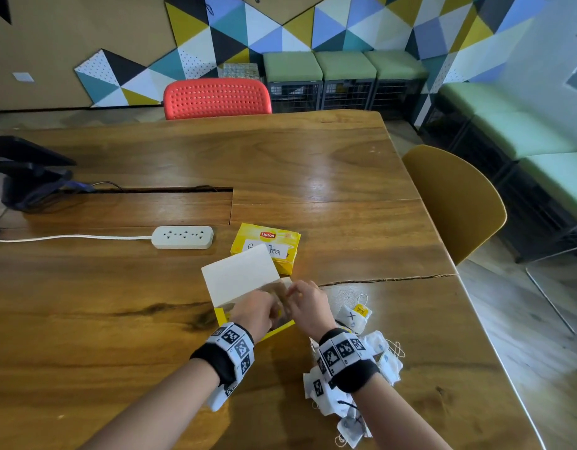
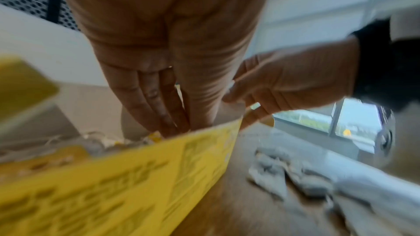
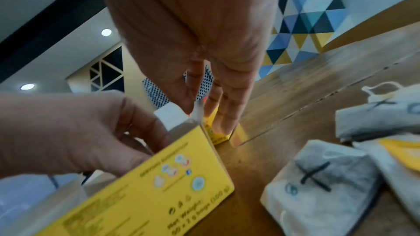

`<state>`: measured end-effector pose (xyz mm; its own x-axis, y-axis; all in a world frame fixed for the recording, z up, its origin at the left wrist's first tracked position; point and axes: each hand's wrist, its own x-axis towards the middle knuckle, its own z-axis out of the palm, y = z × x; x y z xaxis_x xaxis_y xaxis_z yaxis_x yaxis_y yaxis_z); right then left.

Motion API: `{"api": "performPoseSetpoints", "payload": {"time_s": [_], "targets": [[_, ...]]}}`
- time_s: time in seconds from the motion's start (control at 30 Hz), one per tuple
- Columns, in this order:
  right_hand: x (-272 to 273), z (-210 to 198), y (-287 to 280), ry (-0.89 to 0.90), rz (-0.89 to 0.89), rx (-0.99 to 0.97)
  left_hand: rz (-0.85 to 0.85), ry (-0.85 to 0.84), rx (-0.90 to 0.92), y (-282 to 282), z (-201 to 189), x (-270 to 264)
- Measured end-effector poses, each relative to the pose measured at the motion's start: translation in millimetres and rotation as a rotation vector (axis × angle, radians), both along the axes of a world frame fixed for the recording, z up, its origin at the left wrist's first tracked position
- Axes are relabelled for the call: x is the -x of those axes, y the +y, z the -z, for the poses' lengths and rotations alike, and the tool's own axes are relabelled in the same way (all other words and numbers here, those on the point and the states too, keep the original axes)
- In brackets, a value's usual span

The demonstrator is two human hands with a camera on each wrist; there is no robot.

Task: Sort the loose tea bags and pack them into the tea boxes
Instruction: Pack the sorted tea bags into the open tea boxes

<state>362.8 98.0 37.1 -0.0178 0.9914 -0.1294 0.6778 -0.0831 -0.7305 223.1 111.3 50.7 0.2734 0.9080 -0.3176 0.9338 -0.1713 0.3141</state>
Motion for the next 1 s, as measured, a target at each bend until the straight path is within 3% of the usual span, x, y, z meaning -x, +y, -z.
{"api": "performPoseSetpoints", "payload": {"time_s": [0.17,0.3,0.43,0.53,0.67,0.87,1.0], "targets": [[-35.3,-3.0,-15.6,0.072,0.169,-0.013,-0.083,-0.28,-0.048,-18.1,-14.4,11.2],[-73.1,16.0,-41.5,-0.063,0.269,0.029,0.051,-0.422,-0.007,-62.5,-13.6,19.2],[-92.1,32.7,-47.9,-0.3,0.277,0.121,0.129,-0.372,0.09,-103.0,1.3,23.0],[-92.6,31.0,-38.2,-0.369,0.29,0.232,0.094,-0.299,0.126,-111.3,16.3,30.7],[-92.0,25.3,-20.3,-0.261,0.33,0.32,0.072,-0.239,0.123,-111.2,28.4,40.4],[-92.2,21.7,-14.0,-0.257,0.213,0.353,0.046,-0.239,0.132,-112.2,34.9,41.0],[-100.0,13.9,-22.7,0.091,0.323,0.318,-0.012,-0.297,0.111,-110.5,36.1,37.6]]}}
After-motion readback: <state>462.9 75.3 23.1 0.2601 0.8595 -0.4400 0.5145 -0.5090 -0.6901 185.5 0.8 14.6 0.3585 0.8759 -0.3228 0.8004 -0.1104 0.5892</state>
